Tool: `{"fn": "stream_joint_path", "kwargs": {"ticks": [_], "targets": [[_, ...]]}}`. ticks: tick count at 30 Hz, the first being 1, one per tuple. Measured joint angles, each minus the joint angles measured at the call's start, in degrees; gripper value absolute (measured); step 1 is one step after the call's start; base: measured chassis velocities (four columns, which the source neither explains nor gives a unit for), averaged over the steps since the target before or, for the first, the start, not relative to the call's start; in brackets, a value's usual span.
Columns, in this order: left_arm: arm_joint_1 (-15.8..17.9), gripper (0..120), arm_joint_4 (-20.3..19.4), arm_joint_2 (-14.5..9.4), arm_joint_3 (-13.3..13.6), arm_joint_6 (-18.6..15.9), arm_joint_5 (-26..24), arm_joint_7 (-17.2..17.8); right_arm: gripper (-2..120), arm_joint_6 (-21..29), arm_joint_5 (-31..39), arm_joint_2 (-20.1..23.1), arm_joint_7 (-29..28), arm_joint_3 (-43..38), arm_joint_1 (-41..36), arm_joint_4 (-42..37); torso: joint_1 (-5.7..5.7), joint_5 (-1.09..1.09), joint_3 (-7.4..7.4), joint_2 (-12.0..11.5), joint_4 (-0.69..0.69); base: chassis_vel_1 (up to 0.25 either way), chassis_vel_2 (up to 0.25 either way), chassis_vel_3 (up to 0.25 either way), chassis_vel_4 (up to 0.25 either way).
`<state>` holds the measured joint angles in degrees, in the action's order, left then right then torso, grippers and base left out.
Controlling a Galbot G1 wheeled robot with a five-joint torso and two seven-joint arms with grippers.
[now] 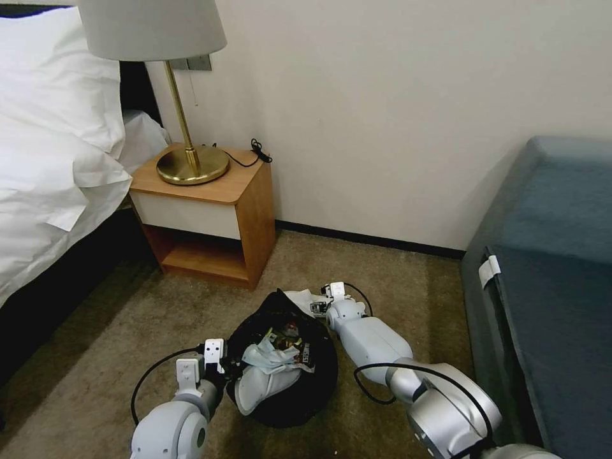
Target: Pick up the trash bin, then pick up the garbage on the floor and place it into the trash bin.
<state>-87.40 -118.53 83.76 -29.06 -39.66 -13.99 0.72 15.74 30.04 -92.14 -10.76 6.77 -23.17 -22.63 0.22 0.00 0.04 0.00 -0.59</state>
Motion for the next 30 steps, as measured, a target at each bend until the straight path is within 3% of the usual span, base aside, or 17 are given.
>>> {"fn": "stream_joint_path", "kwargs": {"ticks": [24, 30], "targets": [[-0.6, 0, -1.3, 0.5, -0.3, 0.3, 0.8, -0.3, 100, -3.3, -1.8, 0.0, 3.4, -1.7, -1.0, 3.4, 0.00, -0.01, 0.00, 0.0, 0.00, 0.000, 0.000, 0.000, 0.000], [-1.0, 0, -1.6, 0.7, -0.4, 0.6, 1.3, -0.5, 80, -4.2, -2.1, 0.0, 4.0, -1.8, -1.6, 3.5, 0.00, -0.01, 0.00, 0.0, 0.00, 0.000, 0.000, 0.000, 0.000]]}}
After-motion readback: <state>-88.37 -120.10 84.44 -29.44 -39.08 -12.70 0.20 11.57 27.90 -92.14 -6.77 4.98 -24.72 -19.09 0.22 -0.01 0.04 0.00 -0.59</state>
